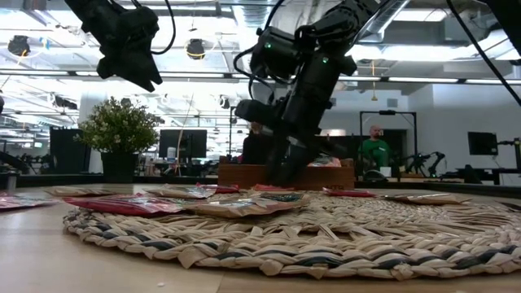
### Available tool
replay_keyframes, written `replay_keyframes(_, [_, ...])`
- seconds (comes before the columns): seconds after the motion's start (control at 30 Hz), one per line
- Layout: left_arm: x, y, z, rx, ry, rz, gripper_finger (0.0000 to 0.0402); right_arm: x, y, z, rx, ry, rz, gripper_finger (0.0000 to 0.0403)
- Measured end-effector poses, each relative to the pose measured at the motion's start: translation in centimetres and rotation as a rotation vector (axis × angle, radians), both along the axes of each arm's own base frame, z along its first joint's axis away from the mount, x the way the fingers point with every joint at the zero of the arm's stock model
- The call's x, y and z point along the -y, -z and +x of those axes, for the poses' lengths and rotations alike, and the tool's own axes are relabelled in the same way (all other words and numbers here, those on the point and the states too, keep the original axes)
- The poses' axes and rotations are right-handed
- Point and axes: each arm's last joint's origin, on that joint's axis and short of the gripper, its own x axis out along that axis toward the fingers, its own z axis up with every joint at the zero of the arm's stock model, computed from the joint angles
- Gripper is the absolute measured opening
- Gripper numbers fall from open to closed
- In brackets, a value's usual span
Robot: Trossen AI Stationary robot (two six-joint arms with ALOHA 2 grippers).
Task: Pick & Place Tea
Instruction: Put the orange tea bag to the right of the wooden organizer
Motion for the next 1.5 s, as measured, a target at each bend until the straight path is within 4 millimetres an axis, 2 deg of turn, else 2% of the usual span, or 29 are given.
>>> replay_keyframes(0.5, [0.0, 0.0, 0.0, -0.004, 0.008, 0.007, 0.0161, -0.1, 0.4, -1.1, -0.118, 0.0, 0.001, 0.0101])
replay_keyframes(0.77, [0.0, 0.0, 0.0, -0.004, 0.007, 0.007, 0.0161, -1.0, 0.5, -1.7, -0.19, -0.019, 0.002, 0.0101])
replay_keyframes(1.07, [0.0, 0.0, 0.0, -0.002, 0.005, 0.004, 0.0161, -1.9, -0.6, -2.3, -0.208, -0.037, -0.023, 0.0101])
replay_keyframes(1.17, [0.0, 0.0, 0.0, -0.002, 0.005, 0.004, 0.0161, -1.9, -0.7, -3.0, -0.262, -0.038, -0.022, 0.0101])
replay_keyframes(1.5, [0.0, 0.0, 0.0, -0.002, 0.005, 0.005, 0.0161, -1.5, -1.8, -2.6, -0.188, -0.055, -0.04, 0.0101])
